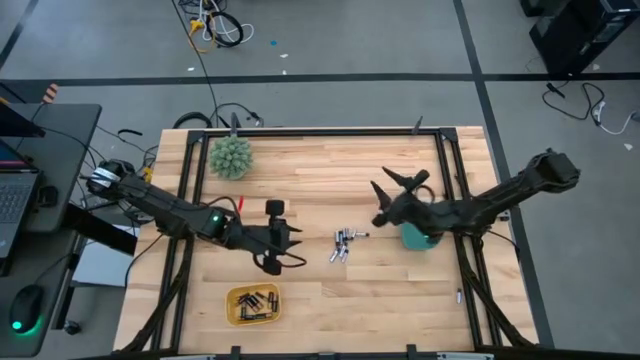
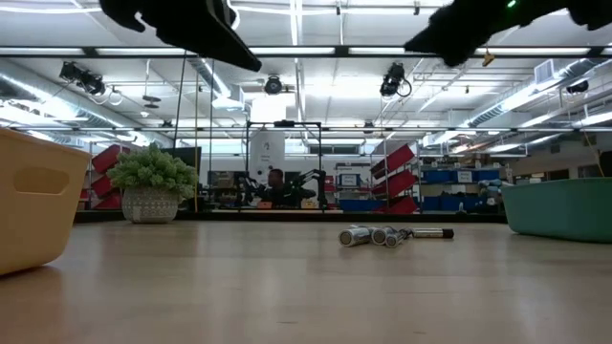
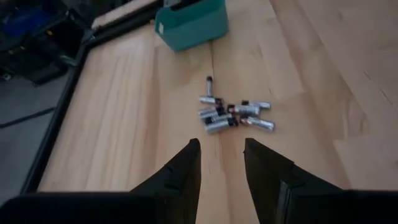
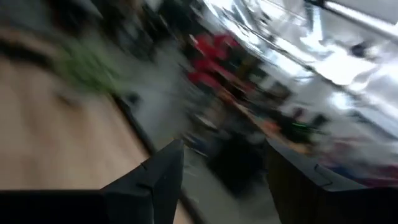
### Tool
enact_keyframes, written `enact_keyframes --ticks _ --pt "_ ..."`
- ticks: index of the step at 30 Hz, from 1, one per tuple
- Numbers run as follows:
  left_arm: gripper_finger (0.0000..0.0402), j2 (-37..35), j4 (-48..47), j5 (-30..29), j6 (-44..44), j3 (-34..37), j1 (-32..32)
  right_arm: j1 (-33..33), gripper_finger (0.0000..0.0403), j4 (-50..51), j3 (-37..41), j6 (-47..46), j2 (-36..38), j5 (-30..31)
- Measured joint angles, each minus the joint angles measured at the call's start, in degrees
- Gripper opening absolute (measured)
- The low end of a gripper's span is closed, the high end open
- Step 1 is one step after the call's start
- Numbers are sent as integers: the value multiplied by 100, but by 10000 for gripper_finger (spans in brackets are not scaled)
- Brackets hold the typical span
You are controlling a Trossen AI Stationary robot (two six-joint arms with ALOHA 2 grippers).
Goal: Sort batteries
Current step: Put the silver battery into the green bin
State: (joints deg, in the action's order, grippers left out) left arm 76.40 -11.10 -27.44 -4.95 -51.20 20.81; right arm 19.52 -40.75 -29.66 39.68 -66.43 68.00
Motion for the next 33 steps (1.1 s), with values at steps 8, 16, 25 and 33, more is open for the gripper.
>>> enact_keyframes --ticks 8,16,25,33 --pt "120 0 513 -1 -492 0 -295 650 203 651 125 -2508 627 -1991" --pt "120 0 666 -1 -644 0 -539 1071 197 2735 125 -5936 627 -4712" --pt "120 0 715 4 -682 0 -686 1574 161 6841 -460 -11019 622 -7780" --pt "120 2 866 4 -700 0 -729 2049 133 10138 -972 -13545 620 -8587"
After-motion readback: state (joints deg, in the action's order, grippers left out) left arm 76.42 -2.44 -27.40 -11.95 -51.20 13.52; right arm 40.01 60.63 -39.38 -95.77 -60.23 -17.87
